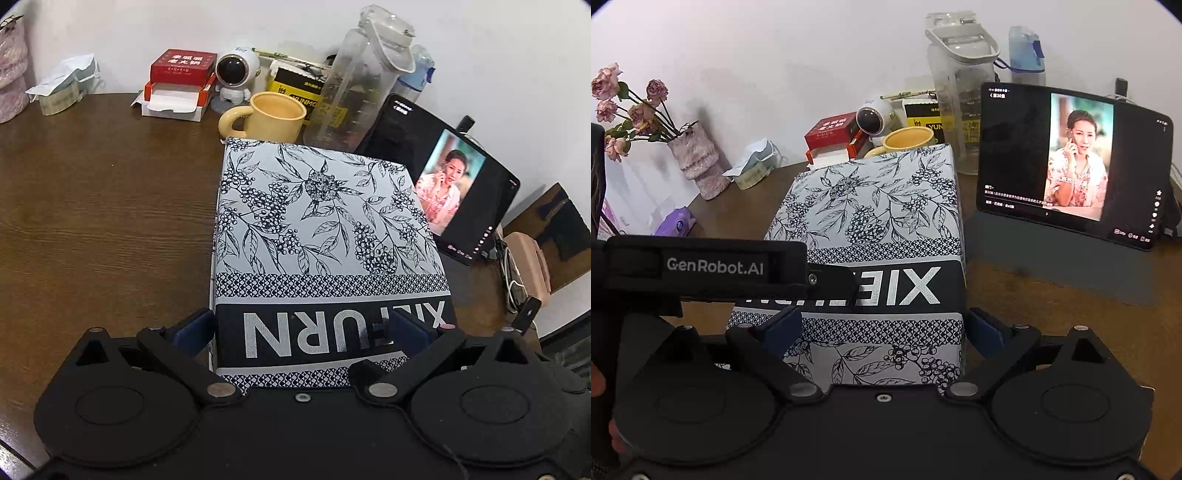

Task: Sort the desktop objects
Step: 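Lower the XIEFURN lid with both grippers onto the open floral box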

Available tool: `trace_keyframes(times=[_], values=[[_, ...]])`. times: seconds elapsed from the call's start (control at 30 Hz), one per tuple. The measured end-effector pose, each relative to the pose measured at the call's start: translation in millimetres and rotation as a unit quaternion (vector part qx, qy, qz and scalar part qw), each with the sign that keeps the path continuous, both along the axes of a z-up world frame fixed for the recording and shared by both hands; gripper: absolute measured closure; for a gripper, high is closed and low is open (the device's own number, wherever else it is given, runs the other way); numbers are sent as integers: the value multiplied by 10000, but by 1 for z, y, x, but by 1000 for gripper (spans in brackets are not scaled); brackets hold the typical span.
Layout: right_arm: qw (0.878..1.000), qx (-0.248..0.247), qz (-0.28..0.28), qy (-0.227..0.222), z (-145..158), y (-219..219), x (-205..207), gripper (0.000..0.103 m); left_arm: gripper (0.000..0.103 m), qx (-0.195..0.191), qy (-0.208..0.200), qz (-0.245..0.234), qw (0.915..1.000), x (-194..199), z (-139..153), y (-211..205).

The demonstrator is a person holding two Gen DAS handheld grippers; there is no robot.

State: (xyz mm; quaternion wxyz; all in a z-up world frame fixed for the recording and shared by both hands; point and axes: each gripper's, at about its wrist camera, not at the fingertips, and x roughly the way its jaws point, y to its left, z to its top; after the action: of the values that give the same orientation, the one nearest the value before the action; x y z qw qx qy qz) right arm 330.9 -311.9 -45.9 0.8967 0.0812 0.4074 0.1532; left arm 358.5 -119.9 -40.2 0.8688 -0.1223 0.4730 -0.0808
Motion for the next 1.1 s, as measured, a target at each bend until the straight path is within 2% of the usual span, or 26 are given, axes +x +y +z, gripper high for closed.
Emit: trace_keyframes(times=[0.13, 0.6, 0.87, 1.1], values=[[9999, 57, -17, 87, -7, 0, 8, 6, 3, 38, 79, 18, 10000, 7, -6, 2], [9986, 395, -75, 344, -20, -8, 27, 6, 3, 391, -61, -154, 9991, 18, -10, -5], [9990, 161, 34, 409, -29, 0, 30, 7, 1, 246, 220, -124, 9994, 27, -27, 3], [9980, 236, -22, 585, -41, -2, 32, 6, 0, 396, 195, -243, 9987, 24, -39, -2]])
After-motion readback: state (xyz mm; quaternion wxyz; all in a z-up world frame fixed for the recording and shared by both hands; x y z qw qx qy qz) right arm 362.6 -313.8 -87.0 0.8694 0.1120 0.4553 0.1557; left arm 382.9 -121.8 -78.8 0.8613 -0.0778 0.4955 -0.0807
